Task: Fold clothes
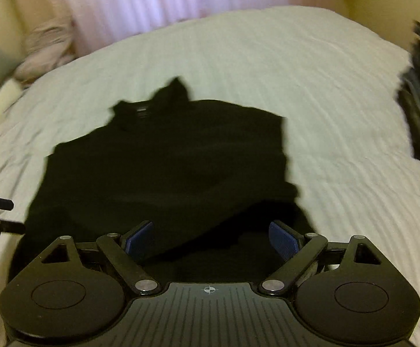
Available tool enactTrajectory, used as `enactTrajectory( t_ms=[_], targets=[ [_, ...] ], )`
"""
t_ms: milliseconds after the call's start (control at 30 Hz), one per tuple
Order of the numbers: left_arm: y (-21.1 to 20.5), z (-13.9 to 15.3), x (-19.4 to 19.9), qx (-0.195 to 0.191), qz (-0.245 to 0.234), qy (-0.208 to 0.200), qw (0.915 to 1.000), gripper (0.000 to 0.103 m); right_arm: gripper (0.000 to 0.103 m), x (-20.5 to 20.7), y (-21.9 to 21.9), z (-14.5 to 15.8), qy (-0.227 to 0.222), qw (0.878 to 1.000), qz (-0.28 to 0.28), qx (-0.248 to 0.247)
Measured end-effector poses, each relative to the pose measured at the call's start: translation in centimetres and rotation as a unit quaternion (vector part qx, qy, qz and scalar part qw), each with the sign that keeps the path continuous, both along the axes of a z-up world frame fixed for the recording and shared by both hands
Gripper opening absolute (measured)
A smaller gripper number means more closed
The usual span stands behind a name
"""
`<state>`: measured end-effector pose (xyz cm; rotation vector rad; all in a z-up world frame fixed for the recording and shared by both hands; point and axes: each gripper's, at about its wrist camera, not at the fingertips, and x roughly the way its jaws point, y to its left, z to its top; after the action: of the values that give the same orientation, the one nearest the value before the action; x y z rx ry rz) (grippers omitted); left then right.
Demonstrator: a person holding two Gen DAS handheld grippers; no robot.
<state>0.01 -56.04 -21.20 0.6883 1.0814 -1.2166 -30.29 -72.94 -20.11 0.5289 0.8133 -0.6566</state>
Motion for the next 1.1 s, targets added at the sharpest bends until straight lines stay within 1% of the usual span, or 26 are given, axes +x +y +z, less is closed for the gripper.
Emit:
enactTrajectory(
  t_ms=[33, 67, 100, 133, 167, 200, 233, 267, 300, 367, 400, 467, 500, 567, 633, 667, 733, 767, 833, 867, 900, 967, 1033, 1100],
  targets=[
    [-1.1, -1.0, 0.5, 0.016, -0.005, 0.016, 0.9997, 0.053, 0.089, -0.3, -0.7, -0.3, 0.003, 1.0, -0.011, 0.004],
    [-2.0, -1.8, 0.9, 0.032, -0.011, 0.031, 0.999, 0.035, 0.089, -0.6, -1.4, -0.6, 0.006, 1.0, -0.02, 0.009],
    [-2.6, -2.4, 1.1, 0.046, -0.016, 0.046, 0.9977, 0.023, 0.09, -0.6, -2.0, -1.1, 0.008, 0.999, -0.027, 0.016],
    [-3.1, -2.6, 1.1, 0.059, -0.019, 0.06, 0.9963, 0.008, 0.09, -0.5, -2.6, -1.7, 0.012, 0.999, -0.031, 0.023],
    [-3.6, -2.3, 1.0, 0.064, -0.026, 0.06, 0.9958, 0.004, 0.09, -0.5, -3.2, -2.4, 0.016, 0.999, -0.033, 0.028],
    [-4.0, -1.5, 0.8, 0.057, -0.043, 0.048, 0.9963, 0.004, 0.09, -0.3, -3.8, -3.0, 0.024, 0.999, -0.032, 0.033],
    [-4.3, -0.1, 0.7, 0.039, -0.058, 0.039, 0.9968, 0.003, 0.09, -0.1, -4.2, -3.6, 0.036, 0.998, -0.028, 0.035],
    [-4.6, 1.6, 1.0, 0.013, -0.061, 0.032, 0.9975, 0.003, 0.089, 0.1, -4.5, -4.1, 0.049, 0.998, -0.022, 0.033],
    [-4.6, 3.5, 1.7, -0.016, -0.056, 0.024, 0.998, 0.003, 0.09, 0.5, -4.8, -4.5, 0.064, 0.998, -0.012, 0.024],
    [-4.5, 6.9, 3.5, -0.07, -0.037, -0.003, 0.9969, 0.003, 0.089, 1.0, -5.2, -4.5, 0.075, 0.997, 0.014, -0.007],
    [-4.4, 7.8, 4.6, -0.079, -0.026, -0.019, 0.9964, 0.003, 0.089, 1.2, -5.4, -4.5, 0.079, 0.996, 0.026, -0.025],
    [-4.2, 8.1, 6.8, -0.07, -0.006, -0.04, 0.9967, 0.003, 0.089, 1.8, -6.3, -4.7, 0.079, 0.995, 0.032, -0.043],
    [-4.1, 7.3, 7.4, -0.052, -0.001, -0.036, 0.998, 0.003, 0.089, 2.1, -6.9, -5.1, 0.079, 0.996, 0.029, -0.042],
    [-3.8, 4.8, 7.8, -0.001, -0.004, -0.02, 0.9998, 0.003, 0.089, 2.5, -7.9, -6.1, 0.079, 0.996, 0.024, -0.037],
    [-3.5, 2.4, 7.3, 0.04, -0.018, -0.006, 0.999, 0.004, 0.089, 2.6, -8.5, -6.5, 0.079, 0.996, 0.022, -0.046],
    [-3.4, 1.7, 6.8, 0.05, -0.024, -0.006, 0.9985, 0.004, 0.089, 2.7, -8.7, -6.6, 0.078, 0.995, 0.02, -0.051],
    [-3.4, 0.3, 5.7, 0.068, -0.038, -0.008, 0.9969, 0.005, 0.089, 1.6, -9.6, -6.4, 0.076, 0.994, -0.02, -0.073],
    [-3.4, -0.3, 5.2, 0.075, -0.042, -0.008, 0.9963, 0.007, 0.089, 0.8, -10.2, -6.3, 0.071, 0.993, -0.051, -0.073],
    [-3.6, -0.6, 4.8, 0.076, -0.036, -0.005, 0.9964, 0.009, 0.089, -1.1, -11.6, -6.5, 0.054, 0.991, -0.109, -0.047],
    [-3.6, -0.5, 4.9, 0.075, -0.035, -0.005, 0.9966, 0.01, 0.089, -1.6, -11.9, -6.7, 0.051, 0.991, -0.118, -0.029],
    [-3.5, -0.3, 5.2, 0.073, -0.038, -0.007, 0.9966, 0.01, 0.089, -1.8, -11.8, -6.7, 0.054, 0.991, -0.117, -0.023],
    [-3.4, 0.3, 4.9, 0.071, -0.045, -0.019, 0.9963, 0.018, 0.089, -1.9, -11.4, -6.5, 0.06, 0.992, -0.11, -0.023],
    [-2.8, 0.8, 4.8, 0.07, -0.045, -0.03, 0.9961, 0.022, 0.089, -2.5, -11.3, -6.5, 0.056, 0.99, -0.131, 0.0],
    [-1.9, 1.1, 4.8, 0.068, -0.041, -0.04, 0.996, 0.027, 0.089, -3.2, -11.1, -6.4, 0.057, 0.984, -0.168, 0.023]
  ],
)
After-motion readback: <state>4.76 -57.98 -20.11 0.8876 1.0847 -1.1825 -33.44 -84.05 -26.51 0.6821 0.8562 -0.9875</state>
